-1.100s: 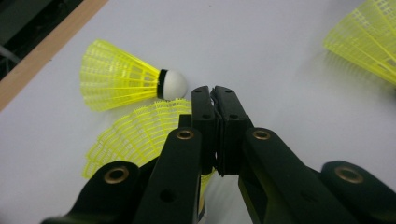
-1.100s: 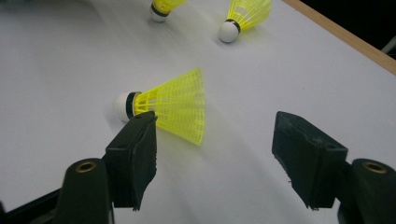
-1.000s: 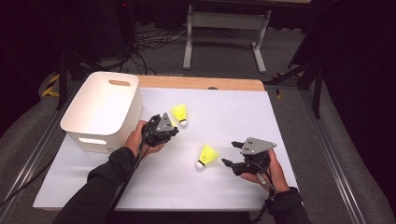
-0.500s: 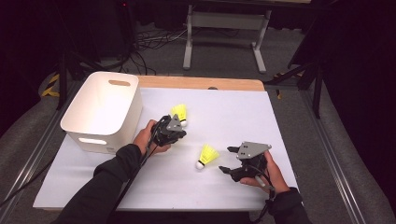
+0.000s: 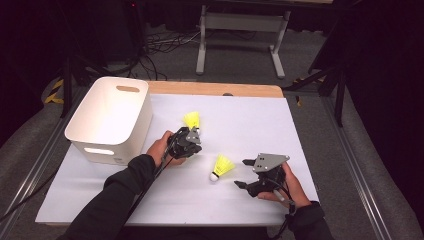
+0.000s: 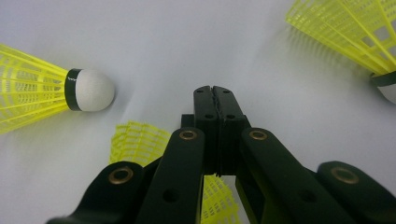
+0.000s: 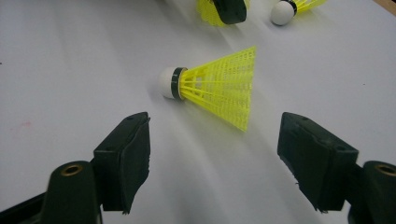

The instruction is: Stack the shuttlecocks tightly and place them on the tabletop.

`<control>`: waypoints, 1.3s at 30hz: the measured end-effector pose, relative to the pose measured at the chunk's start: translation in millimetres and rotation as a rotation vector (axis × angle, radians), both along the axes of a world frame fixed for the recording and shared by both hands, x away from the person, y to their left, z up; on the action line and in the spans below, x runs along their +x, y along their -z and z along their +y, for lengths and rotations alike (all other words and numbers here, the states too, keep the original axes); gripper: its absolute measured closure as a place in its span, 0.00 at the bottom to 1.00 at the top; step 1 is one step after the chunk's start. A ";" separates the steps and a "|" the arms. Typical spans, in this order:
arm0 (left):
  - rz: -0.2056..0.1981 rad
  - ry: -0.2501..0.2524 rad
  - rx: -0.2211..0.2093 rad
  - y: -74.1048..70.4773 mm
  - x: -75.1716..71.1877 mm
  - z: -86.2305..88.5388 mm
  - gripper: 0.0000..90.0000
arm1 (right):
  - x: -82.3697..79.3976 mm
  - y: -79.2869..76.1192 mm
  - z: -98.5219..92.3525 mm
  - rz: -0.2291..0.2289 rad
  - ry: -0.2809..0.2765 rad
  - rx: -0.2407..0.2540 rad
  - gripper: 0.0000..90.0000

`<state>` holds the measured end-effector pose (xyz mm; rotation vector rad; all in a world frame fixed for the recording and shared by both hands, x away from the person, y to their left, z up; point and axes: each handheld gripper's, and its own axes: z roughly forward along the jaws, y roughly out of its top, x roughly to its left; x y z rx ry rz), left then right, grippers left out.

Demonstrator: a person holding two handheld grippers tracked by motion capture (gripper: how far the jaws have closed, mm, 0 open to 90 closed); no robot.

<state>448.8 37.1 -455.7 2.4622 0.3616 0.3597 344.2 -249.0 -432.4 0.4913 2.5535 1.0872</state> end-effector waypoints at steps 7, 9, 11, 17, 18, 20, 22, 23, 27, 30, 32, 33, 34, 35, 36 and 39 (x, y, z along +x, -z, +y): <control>-0.035 -0.029 -0.050 -7.5 2.6 1.4 0.99 | 0.7 1.5 1.1 0.004 -0.002 -0.008 0.30; -0.047 -0.040 -0.056 -10.5 3.6 1.7 0.99 | 0.7 1.9 1.4 0.004 -0.004 -0.012 0.30; -0.049 -0.052 -0.070 -12.3 5.3 2.3 0.97 | 0.6 1.8 1.3 0.003 -0.004 -0.011 0.29; -0.090 -0.095 -0.082 -23.8 3.3 7.1 0.81 | -0.1 0.5 -0.3 -0.002 0.001 0.001 0.29; -0.105 -0.109 -0.077 -26.1 2.5 8.6 0.72 | 0.1 0.4 -0.4 -0.004 0.003 0.000 0.29; -0.120 -0.123 -0.086 -30.3 2.0 12.4 0.64 | -0.5 -0.1 -0.1 -0.017 0.012 0.002 0.30; -0.129 -0.153 -0.088 -33.7 2.7 15.3 0.57 | -1.8 -1.9 0.1 -0.034 0.009 0.012 0.31; -0.117 -0.156 -0.095 -34.5 3.9 16.6 0.55 | -2.4 -2.8 0.2 -0.040 0.007 0.019 0.31; -0.043 -0.181 -0.062 -30.0 8.6 18.9 0.52 | -2.4 -2.7 0.4 -0.037 0.008 0.014 0.31; -0.003 -0.197 -0.035 -25.0 11.5 19.3 0.54 | -1.5 -1.5 0.0 -0.032 0.013 0.005 0.31; 0.015 -0.202 -0.023 -22.4 13.7 19.2 0.58 | -1.6 -1.8 0.0 -0.031 0.015 0.006 0.31; 0.020 -0.203 -0.016 -21.1 14.7 18.6 0.61 | -1.7 -1.9 0.1 -0.030 0.014 0.006 0.31; 0.027 -0.205 -0.014 -19.8 15.4 17.8 0.66 | -1.8 -1.9 0.3 -0.031 0.014 0.004 0.31; 0.027 -0.205 -0.014 -19.8 15.4 17.8 0.72 | -1.8 -1.7 0.6 -0.031 0.013 0.003 0.31; 0.023 -0.206 -0.011 -18.7 16.3 16.7 0.72 | -1.8 -1.7 0.6 -0.031 0.013 0.003 0.31; 0.006 -0.211 0.007 -16.4 17.4 13.2 0.87 | -1.4 -0.7 1.4 -0.027 0.012 -0.008 0.31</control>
